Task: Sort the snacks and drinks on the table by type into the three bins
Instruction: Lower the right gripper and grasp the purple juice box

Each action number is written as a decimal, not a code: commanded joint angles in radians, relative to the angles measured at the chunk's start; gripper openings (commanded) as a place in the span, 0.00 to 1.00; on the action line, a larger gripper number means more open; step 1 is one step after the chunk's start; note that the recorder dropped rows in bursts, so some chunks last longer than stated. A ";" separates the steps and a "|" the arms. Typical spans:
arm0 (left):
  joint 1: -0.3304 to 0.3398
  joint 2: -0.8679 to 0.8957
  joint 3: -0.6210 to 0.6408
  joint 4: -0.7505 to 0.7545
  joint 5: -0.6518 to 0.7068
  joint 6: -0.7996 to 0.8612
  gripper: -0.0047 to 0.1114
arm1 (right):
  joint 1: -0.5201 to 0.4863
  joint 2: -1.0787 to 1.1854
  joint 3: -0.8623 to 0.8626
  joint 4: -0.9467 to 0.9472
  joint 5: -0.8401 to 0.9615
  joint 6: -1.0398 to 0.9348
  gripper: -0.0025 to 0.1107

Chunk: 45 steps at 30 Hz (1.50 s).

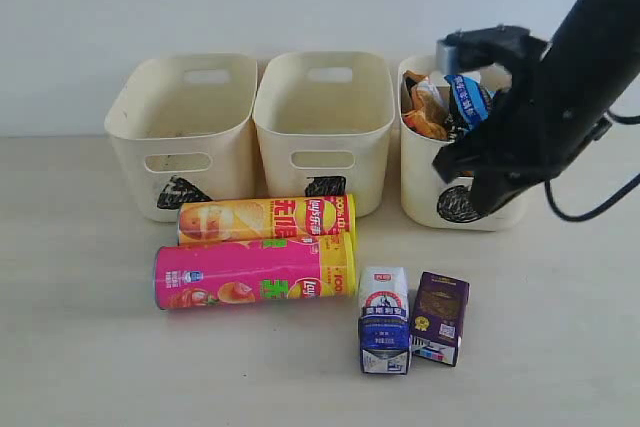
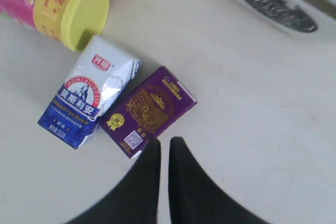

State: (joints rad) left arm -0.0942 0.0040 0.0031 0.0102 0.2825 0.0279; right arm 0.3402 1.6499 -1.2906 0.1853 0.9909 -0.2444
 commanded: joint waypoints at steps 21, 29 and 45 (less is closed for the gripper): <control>0.003 -0.004 -0.003 0.003 -0.004 -0.009 0.07 | 0.157 0.135 0.034 -0.195 -0.032 0.647 0.68; 0.003 -0.004 -0.003 0.003 -0.004 -0.009 0.07 | 0.157 0.229 0.034 -0.237 -0.045 0.701 0.65; 0.003 -0.004 -0.003 0.003 -0.004 -0.009 0.07 | 0.157 0.330 0.034 -0.241 -0.168 0.705 0.65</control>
State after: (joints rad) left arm -0.0942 0.0040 0.0031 0.0102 0.2825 0.0279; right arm 0.4988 1.9751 -1.2554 -0.0438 0.8323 0.4581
